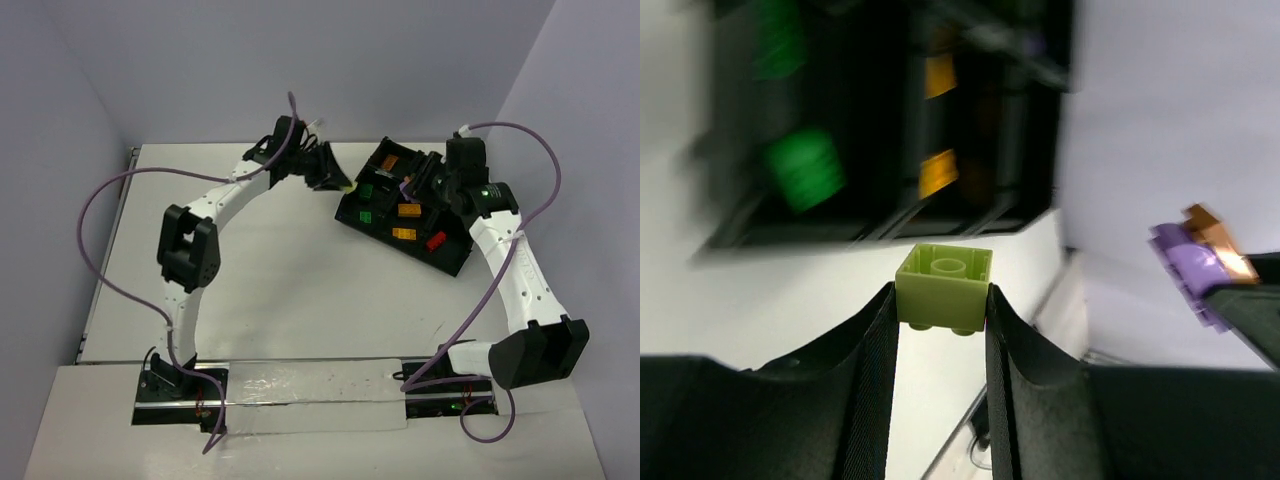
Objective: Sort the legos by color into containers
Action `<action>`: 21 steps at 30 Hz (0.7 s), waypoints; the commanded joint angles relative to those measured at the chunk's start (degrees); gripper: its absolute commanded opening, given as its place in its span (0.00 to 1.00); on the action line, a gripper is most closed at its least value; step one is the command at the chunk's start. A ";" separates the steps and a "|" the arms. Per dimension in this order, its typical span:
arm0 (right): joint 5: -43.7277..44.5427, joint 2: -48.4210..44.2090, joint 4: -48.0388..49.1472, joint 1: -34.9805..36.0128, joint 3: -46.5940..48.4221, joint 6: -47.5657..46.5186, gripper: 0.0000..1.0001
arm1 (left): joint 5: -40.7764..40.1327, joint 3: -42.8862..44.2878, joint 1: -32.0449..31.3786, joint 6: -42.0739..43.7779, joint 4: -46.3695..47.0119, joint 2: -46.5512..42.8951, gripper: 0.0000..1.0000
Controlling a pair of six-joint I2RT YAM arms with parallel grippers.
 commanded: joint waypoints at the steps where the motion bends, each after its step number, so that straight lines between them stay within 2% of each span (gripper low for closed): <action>1: -3.44 -2.30 1.00 0.33 -2.98 -0.43 0.00 | -14.04 -11.50 3.16 5.33 -12.47 -12.81 0.00; 3: -4.11 -2.71 1.74 0.46 -3.97 -0.02 0.00 | -22.66 -19.56 3.70 6.98 -17.90 -16.05 0.00; 9: -6.42 -1.85 3.81 1.97 -5.59 0.66 0.00 | -32.17 -24.99 3.60 9.28 -23.70 -14.52 0.00; 16: -7.21 2.36 3.31 7.74 -4.85 -1.46 0.00 | -35.11 -27.09 3.60 8.91 -20.09 -11.05 0.01; 17: -7.31 3.16 3.05 8.43 -4.58 -1.63 0.00 | -35.18 -26.87 3.60 8.84 -20.14 -10.58 0.05; 18: -7.48 3.78 2.94 9.35 -4.49 -1.80 0.00 | -35.09 -26.70 3.55 9.03 -20.23 -10.01 0.15; 20: -7.88 4.56 3.38 10.33 -4.32 -1.71 0.00 | -34.95 -26.18 3.51 9.28 -20.67 -9.37 0.53; 21: -8.05 4.78 3.46 10.51 -4.19 -1.75 0.00 | -34.74 -26.00 3.51 9.46 -20.75 -9.33 0.67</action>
